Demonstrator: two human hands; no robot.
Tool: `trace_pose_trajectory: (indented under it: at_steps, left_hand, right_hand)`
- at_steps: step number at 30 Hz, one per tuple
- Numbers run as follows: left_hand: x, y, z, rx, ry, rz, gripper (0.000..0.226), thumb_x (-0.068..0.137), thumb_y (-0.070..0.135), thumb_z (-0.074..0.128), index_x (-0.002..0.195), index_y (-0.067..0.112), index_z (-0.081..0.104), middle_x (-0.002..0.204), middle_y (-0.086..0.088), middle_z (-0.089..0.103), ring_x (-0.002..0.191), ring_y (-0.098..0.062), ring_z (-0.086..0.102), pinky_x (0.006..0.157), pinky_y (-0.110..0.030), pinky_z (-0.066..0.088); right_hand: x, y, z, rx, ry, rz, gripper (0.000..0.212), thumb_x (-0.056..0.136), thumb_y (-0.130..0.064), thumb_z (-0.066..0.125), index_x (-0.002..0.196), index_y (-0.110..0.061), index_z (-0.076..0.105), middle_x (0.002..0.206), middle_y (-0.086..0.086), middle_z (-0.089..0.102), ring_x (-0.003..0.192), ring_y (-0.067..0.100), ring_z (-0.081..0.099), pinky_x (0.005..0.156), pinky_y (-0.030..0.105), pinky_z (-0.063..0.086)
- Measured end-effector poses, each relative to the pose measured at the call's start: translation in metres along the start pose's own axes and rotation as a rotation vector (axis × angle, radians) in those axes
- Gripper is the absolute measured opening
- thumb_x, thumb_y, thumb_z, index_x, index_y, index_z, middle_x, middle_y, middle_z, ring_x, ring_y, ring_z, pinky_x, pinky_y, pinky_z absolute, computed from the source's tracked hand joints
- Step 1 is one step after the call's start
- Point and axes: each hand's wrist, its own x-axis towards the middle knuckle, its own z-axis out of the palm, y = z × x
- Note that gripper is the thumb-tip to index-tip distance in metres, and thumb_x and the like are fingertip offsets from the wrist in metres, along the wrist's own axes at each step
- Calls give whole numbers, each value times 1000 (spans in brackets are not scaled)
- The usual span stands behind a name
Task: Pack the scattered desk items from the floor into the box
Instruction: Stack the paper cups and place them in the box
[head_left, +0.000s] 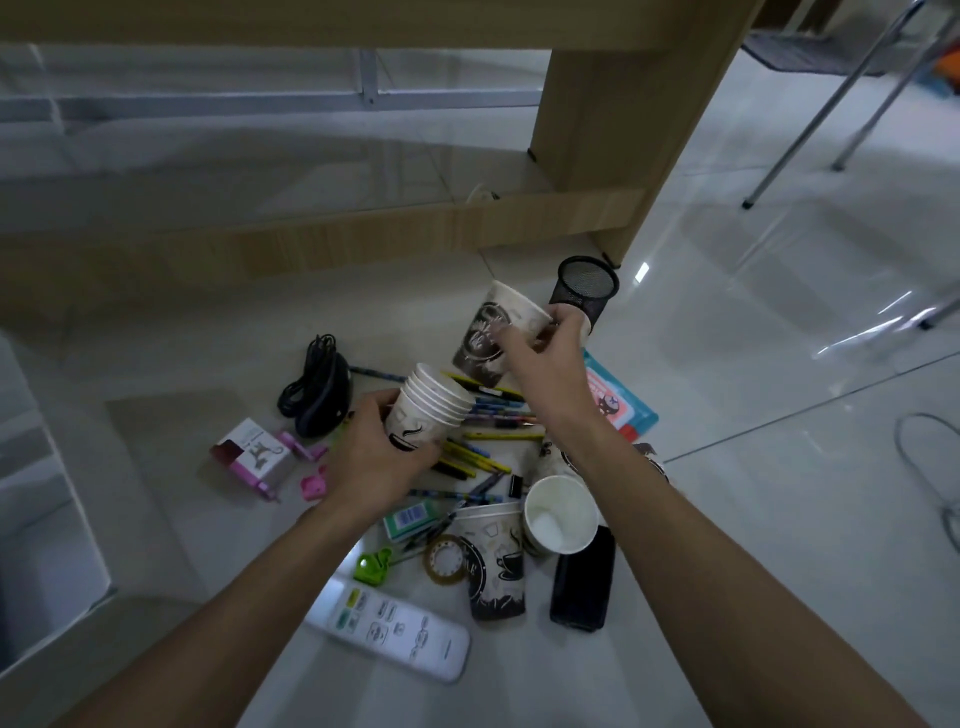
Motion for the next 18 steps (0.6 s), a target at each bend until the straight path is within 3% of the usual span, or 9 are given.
trace_pose_trajectory:
  at_steps: [4,8,11,14,18]
  left_hand:
    - [-1,5,10,-44,-33,30,63,67,28,87,119,32,50,100,20,62,89,-3,65,74,-30,56]
    - [-4,8,15,-109,-68,13,68,61,39,82,119,34,49,108,11,66,93,-13,68,80,-46,60]
    - [-5,7,20,-119,-87,24,67,66,35,85,122,31,49,112,7,65,95,-14,68,82,-44,60]
    - [-14,3,24,-87,-79,37,66,70,32,87,125,30,50,107,18,62,94,-2,63,74,-26,54]
    - [-31,-9,32,-69,-91,15,62,69,26,86,121,33,52,110,12,65,96,-11,65,81,-35,55]
  right_hand:
    - [-21,11,12,-47,-157,-28,48,78,-35,76,115,-22,46,103,-2,66,81,2,68,64,19,55]
    - [-36,18,6,-96,-226,-3,44,87,-43,70,119,-19,53,116,1,63,107,13,63,92,38,56]
    - [-48,17,-16,-106,-267,-64,48,90,-33,67,132,-22,48,131,-4,56,123,7,54,99,27,49]
    - [-57,16,-47,-396,-359,-97,56,79,-18,63,133,-22,50,129,-3,58,116,7,56,89,17,44]
    - [-67,20,-71,-897,-515,-133,61,80,-21,69,138,-24,48,127,1,61,113,19,57,94,33,51]
